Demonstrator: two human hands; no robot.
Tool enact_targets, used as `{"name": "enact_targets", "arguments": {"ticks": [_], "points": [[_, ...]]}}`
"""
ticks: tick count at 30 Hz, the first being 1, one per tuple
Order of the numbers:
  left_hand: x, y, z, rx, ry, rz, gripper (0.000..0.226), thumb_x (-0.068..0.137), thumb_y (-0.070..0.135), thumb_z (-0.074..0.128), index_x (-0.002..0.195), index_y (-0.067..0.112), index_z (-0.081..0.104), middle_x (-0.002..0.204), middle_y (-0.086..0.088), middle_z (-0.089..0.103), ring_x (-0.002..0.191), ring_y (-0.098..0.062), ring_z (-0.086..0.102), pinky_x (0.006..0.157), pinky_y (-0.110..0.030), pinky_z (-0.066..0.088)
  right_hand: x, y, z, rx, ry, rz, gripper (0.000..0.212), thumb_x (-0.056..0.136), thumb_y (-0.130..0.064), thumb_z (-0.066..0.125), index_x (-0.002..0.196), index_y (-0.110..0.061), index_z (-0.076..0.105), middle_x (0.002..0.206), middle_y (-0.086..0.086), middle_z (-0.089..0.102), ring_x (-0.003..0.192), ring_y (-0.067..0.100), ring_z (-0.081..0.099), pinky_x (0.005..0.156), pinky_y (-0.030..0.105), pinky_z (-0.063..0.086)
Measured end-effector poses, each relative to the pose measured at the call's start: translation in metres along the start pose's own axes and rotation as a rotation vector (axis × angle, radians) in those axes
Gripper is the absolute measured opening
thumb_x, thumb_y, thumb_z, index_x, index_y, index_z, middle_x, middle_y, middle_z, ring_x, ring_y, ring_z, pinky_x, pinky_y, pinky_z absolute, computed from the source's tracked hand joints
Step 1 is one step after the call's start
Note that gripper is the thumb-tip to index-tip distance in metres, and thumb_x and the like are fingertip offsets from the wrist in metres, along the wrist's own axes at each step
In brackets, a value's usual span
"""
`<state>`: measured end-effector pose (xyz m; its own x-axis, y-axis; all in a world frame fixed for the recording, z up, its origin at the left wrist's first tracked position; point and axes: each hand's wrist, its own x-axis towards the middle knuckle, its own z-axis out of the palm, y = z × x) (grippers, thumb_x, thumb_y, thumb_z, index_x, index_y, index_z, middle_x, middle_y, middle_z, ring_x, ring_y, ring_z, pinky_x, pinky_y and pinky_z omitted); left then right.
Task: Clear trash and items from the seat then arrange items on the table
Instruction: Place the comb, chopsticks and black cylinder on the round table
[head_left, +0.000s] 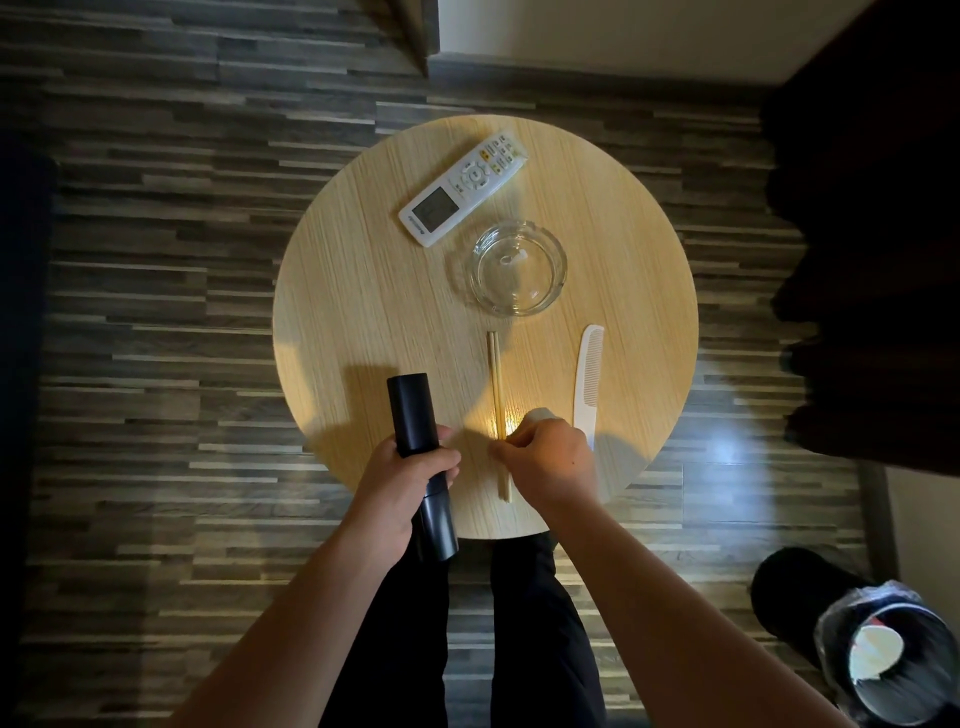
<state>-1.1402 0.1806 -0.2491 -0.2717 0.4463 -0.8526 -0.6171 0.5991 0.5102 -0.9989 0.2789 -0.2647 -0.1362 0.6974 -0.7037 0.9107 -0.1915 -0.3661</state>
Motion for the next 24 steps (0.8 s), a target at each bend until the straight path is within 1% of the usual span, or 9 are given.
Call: {"name": "enact_targets", "arguments": {"ticks": [5, 8, 12, 15, 18, 19, 21, 22, 24], "points": [[0.005, 0.006, -0.005, -0.01, -0.007, -0.006, 0.031, 0.077, 0.001, 0.076, 0.106, 0.008, 0.067, 0.071, -0.005, 0.066, 0.075, -0.024, 0.064, 0.077, -0.041, 0.052, -0.001, -0.002, 0.0, -0.022, 0.018, 0.001, 0.022, 0.083, -0.046, 0.075, 0.084, -0.025, 0.067, 0.08, -0.008, 0.068, 0.073, 0.01, 0.066, 0.069, 0.034, 0.061], [0.007, 0.009, -0.006, -0.014, -0.008, -0.017, 0.031, 0.077, 0.0, 0.075, 0.107, 0.008, 0.067, 0.07, -0.007, 0.065, 0.074, -0.025, 0.064, 0.075, -0.039, 0.051, -0.002, -0.001, 0.0, -0.023, 0.014, -0.003, 0.024, 0.083, -0.047, 0.075, 0.084, -0.026, 0.065, 0.079, -0.008, 0.067, 0.071, 0.008, 0.065, 0.069, 0.032, 0.061], [0.005, 0.016, -0.007, 0.017, -0.033, -0.026, 0.033, 0.079, 0.001, 0.073, 0.11, 0.008, 0.066, 0.069, -0.008, 0.064, 0.07, -0.022, 0.063, 0.072, -0.037, 0.049, -0.003, 0.001, -0.002, 0.02, -0.006, -0.017, 0.026, 0.082, -0.048, 0.076, 0.081, -0.026, 0.063, 0.075, -0.007, 0.067, 0.066, 0.007, 0.065, 0.062, 0.028, 0.058], [0.003, 0.019, -0.007, 0.038, -0.031, -0.022, 0.032, 0.079, 0.002, 0.072, 0.109, 0.01, 0.065, 0.067, -0.007, 0.063, 0.068, -0.02, 0.062, 0.07, -0.037, 0.049, -0.004, 0.004, -0.005, 0.028, -0.018, -0.032, 0.025, 0.081, -0.046, 0.076, 0.082, -0.025, 0.064, 0.077, -0.007, 0.067, 0.071, 0.008, 0.064, 0.065, 0.029, 0.058], [0.001, 0.019, -0.006, 0.057, -0.027, -0.018, 0.032, 0.078, 0.002, 0.072, 0.109, 0.01, 0.065, 0.065, -0.006, 0.062, 0.065, -0.019, 0.061, 0.071, -0.037, 0.048, -0.007, 0.006, -0.01, 0.033, -0.025, -0.033, 0.027, 0.082, -0.051, 0.072, 0.082, -0.025, 0.066, 0.073, -0.008, 0.067, 0.07, 0.008, 0.065, 0.06, 0.025, 0.052], [0.001, 0.018, -0.006, 0.061, -0.022, -0.02, 0.031, 0.077, 0.002, 0.072, 0.107, 0.01, 0.065, 0.065, -0.005, 0.063, 0.065, -0.019, 0.062, 0.07, -0.037, 0.049, -0.008, 0.007, -0.014, 0.035, -0.001, -0.033, 0.029, 0.082, -0.055, 0.069, 0.081, -0.026, 0.066, 0.07, -0.009, 0.067, 0.07, 0.007, 0.065, 0.059, 0.024, 0.051], [0.0, 0.018, -0.006, 0.046, -0.029, -0.022, 0.018, 0.076, 0.005, 0.073, 0.093, 0.008, 0.065, 0.066, -0.006, 0.063, 0.065, -0.021, 0.063, 0.069, -0.036, 0.05, -0.008, 0.01, -0.027, 0.08, 0.129, 0.006, 0.035, 0.079, -0.062, 0.065, 0.082, -0.027, 0.064, 0.07, -0.012, 0.066, 0.068, 0.005, 0.064, 0.059, 0.026, 0.052], [0.0, 0.019, -0.006, 0.006, -0.04, -0.027, 0.012, 0.078, 0.008, 0.072, 0.088, 0.007, 0.064, 0.067, -0.008, 0.063, 0.066, -0.024, 0.062, 0.068, -0.036, 0.05, -0.006, 0.011, -0.034, 0.136, 0.213, 0.04, 0.036, 0.077, -0.062, 0.065, 0.087, -0.027, 0.062, 0.073, -0.014, 0.065, 0.069, 0.005, 0.063, 0.058, 0.027, 0.052], [0.001, 0.019, -0.004, -0.13, -0.029, -0.068, 0.013, 0.084, 0.011, 0.067, 0.093, 0.005, 0.061, 0.07, -0.011, 0.064, 0.066, -0.025, 0.063, 0.065, -0.035, 0.054, -0.002, 0.018, -0.048, 0.187, 0.34, 0.09, 0.043, 0.077, -0.055, 0.067, 0.103, -0.023, 0.055, 0.082, -0.013, 0.063, 0.072, 0.009, 0.062, 0.056, 0.027, 0.049]]}}
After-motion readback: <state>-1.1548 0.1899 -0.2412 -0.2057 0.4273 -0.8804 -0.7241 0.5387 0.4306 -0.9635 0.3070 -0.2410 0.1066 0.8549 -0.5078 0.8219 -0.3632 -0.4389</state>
